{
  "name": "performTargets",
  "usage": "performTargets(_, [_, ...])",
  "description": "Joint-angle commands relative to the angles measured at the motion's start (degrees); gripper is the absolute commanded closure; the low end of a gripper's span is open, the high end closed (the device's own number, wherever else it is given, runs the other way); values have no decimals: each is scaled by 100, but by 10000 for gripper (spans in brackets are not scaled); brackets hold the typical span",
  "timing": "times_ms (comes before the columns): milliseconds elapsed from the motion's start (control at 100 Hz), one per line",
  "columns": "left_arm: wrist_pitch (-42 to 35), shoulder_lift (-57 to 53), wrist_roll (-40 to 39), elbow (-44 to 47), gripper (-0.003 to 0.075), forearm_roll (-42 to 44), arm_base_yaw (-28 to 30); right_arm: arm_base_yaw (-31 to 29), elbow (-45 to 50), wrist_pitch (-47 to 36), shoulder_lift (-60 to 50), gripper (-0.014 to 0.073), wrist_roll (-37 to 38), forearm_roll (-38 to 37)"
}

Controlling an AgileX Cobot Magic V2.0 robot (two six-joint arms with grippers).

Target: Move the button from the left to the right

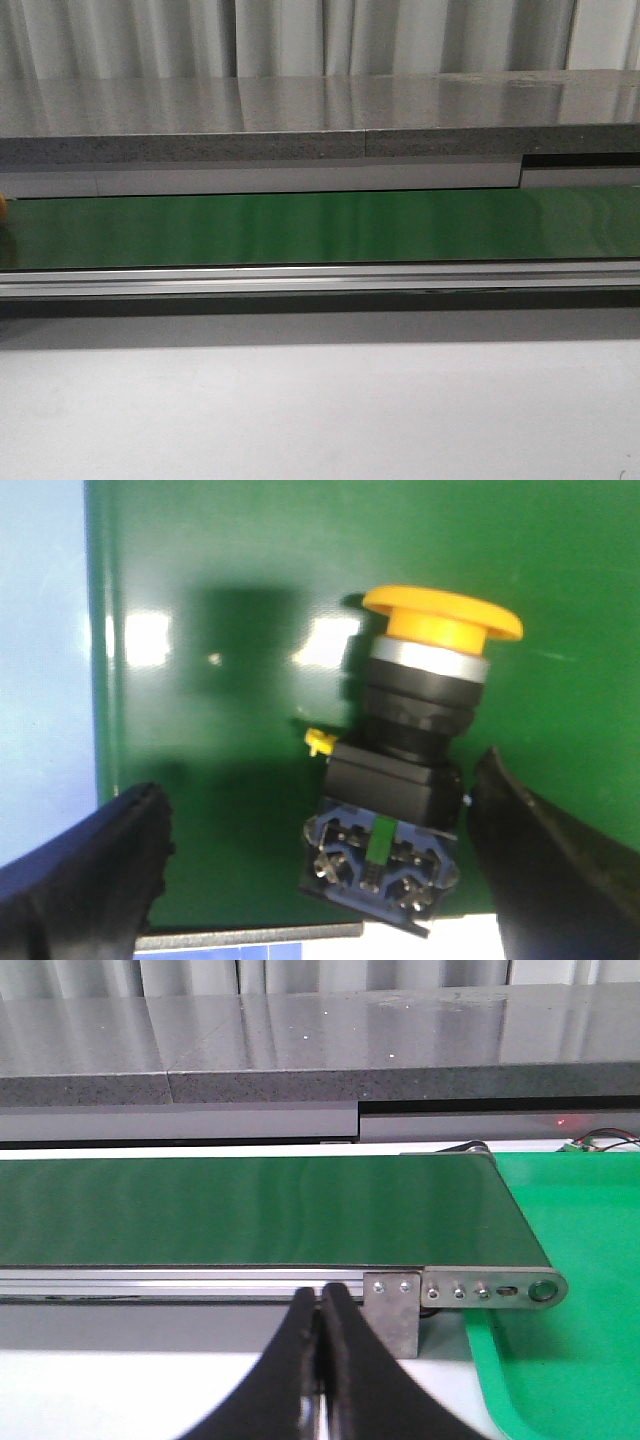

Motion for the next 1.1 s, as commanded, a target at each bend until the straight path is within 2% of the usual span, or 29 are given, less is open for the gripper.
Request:
performTargets(0, [-67, -391, 38, -168, 125, -161, -32, -1, -85, -457, -116, 662, -26, -51])
performTargets(180, [16, -894, 367, -168, 125, -602, -32, -1, -85, -457, -116, 662, -26, -51])
performTargets(440, [-45, -1855, 525, 25, 126, -771, -32, -1, -85, -457, -116, 662, -26, -51])
performTargets(760, [-1305, -4146, 1120, 1633, 127, -1547, -32, -1, -85, -457, -116, 662, -26, -51])
performTargets(910, [-1878, -5345, 1130, 2444, 132, -1579, -32, -1, -85, -457, -116, 662, -26, -51])
performTargets(1090, [-2098, -6748, 1130, 3346, 132, -1579, -32, -1, -85, -457, -116, 662, -26, -51])
